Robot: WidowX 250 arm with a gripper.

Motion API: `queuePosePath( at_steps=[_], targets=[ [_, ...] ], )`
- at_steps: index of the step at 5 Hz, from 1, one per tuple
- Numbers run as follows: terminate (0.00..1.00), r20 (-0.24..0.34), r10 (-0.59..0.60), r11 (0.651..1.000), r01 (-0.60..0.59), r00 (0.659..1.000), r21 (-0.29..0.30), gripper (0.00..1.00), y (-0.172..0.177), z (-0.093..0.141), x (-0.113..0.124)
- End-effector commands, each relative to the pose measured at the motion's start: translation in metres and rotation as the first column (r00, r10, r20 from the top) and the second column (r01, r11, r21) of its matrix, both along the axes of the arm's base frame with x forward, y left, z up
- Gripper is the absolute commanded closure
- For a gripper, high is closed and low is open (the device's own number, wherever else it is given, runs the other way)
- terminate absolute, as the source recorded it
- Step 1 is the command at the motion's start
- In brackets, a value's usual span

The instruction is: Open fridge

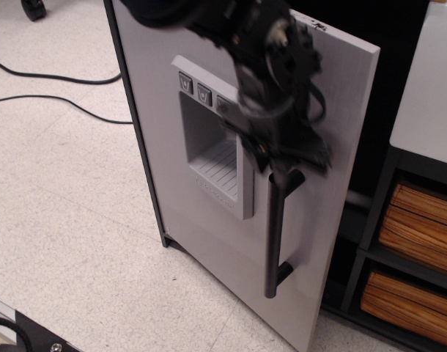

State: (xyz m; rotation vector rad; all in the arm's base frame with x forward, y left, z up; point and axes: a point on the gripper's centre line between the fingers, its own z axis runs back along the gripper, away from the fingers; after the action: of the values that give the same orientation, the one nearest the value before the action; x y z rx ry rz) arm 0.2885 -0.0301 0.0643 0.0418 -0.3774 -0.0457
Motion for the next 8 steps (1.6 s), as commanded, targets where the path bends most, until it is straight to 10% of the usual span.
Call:
queuePosePath(
  at_steps=[1,3,5,8],
  targets=[
    [0.00,-0.136,0.189,0.970,-0.163,0.973,0.182,0.00,-0.008,-0.011,-0.026],
    [0.00,-0.271,0.017,0.995,0.011,0.962,0.100,0.00,-0.101,-0.060,-0.026],
    [0.00,-0.207,-0.142,0.990,0.134,0.968,-0.053,0.00,-0.150,-0.044,0.010],
    [0.00,-0.063,-0.008,1.000,0.008,0.998,-0.009,0.00,-0.132,-0.015,0.070]
  ],
)
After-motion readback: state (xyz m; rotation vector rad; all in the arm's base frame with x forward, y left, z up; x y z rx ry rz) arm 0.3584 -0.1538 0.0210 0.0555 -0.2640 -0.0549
